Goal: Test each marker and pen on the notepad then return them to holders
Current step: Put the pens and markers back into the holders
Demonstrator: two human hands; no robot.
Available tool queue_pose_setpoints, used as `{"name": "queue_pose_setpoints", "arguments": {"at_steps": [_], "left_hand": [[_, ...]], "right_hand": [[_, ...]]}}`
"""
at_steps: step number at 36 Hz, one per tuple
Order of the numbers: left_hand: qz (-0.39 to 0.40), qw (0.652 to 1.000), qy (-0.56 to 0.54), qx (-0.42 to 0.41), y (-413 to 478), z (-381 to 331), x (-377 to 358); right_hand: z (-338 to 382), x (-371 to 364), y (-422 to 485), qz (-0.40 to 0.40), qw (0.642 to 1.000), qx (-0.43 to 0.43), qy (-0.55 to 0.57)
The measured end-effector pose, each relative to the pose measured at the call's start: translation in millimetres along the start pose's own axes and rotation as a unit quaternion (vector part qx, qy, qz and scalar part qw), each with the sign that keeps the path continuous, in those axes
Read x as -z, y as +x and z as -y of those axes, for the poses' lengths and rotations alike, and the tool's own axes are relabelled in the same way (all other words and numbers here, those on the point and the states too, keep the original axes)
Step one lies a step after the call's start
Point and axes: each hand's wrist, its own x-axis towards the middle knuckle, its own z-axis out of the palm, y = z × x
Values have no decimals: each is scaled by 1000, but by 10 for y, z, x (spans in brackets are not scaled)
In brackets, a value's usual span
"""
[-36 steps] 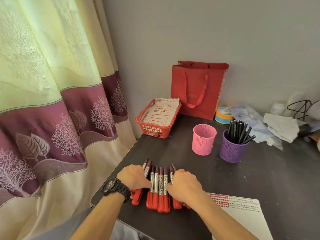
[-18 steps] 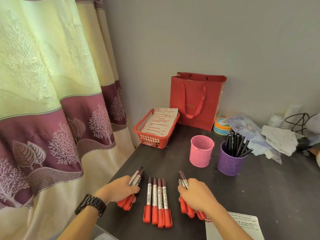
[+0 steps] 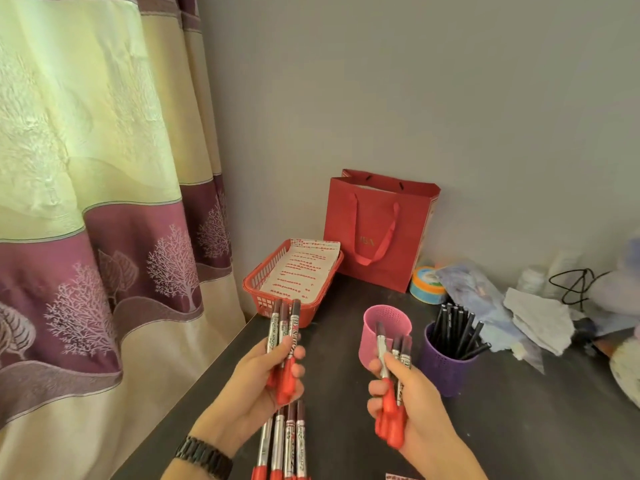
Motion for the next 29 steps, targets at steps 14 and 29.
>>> {"name": "queue_pose_setpoints", "arguments": {"at_steps": [14, 29], "left_hand": [[118, 783, 603, -98, 118, 481, -753], [135, 701, 690, -123, 20, 536, -799]], "right_hand": [[605, 63, -27, -42, 926, 238, -289], [486, 234, -137, -15, 929, 186, -320]]}}
